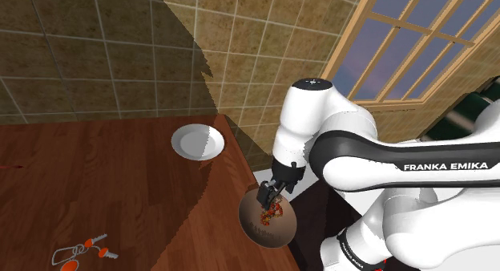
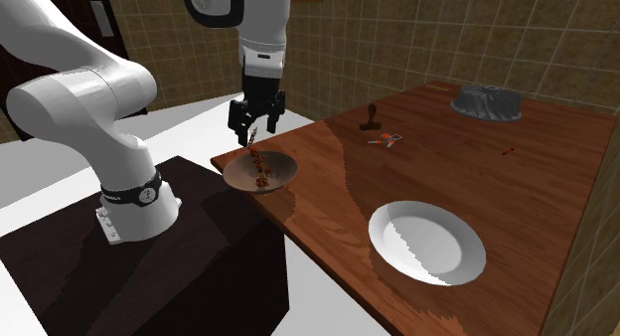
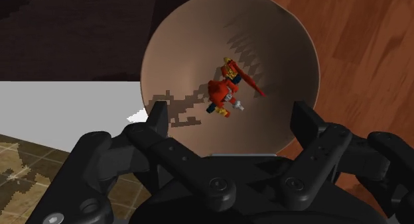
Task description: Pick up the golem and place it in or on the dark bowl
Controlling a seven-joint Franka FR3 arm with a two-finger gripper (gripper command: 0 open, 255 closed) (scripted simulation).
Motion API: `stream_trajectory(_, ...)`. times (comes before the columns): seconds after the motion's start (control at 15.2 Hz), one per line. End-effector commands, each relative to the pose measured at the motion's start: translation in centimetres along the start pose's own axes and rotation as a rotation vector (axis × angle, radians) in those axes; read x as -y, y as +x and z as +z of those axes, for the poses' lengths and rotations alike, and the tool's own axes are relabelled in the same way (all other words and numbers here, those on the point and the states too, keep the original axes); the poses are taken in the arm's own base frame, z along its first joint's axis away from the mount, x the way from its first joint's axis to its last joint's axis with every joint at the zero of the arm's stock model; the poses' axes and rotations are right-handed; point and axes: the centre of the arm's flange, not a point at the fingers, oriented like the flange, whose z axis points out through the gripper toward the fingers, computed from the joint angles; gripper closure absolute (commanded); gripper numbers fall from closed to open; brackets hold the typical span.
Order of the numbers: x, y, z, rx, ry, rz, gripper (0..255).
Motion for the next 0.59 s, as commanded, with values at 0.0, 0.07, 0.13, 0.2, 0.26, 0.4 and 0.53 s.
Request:
stream_trajectory(0.0, 0.0, -0.2, -2.5, 0.001, -0.001, 0.000, 0)
stream_trajectory(0.07, 0.0, -0.2, -3.5, 0.001, -0.001, 0.000, 0)
stream_trajectory(0.13, 0.0, -0.2, -3.5, 0.001, -0.001, 0.000, 0)
stream_trajectory(0.2, 0.0, -0.2, -3.5, 0.001, -0.001, 0.000, 0)
stream_trajectory(0.26, 0.0, -0.2, -3.5, 0.001, -0.001, 0.000, 0)
stream_trajectory(0.4, 0.0, -0.2, -3.5, 0.001, -0.001, 0.000, 0)
stream_trajectory(0.53, 0.0, -0.2, -3.5, 0.001, -0.001, 0.000, 0)
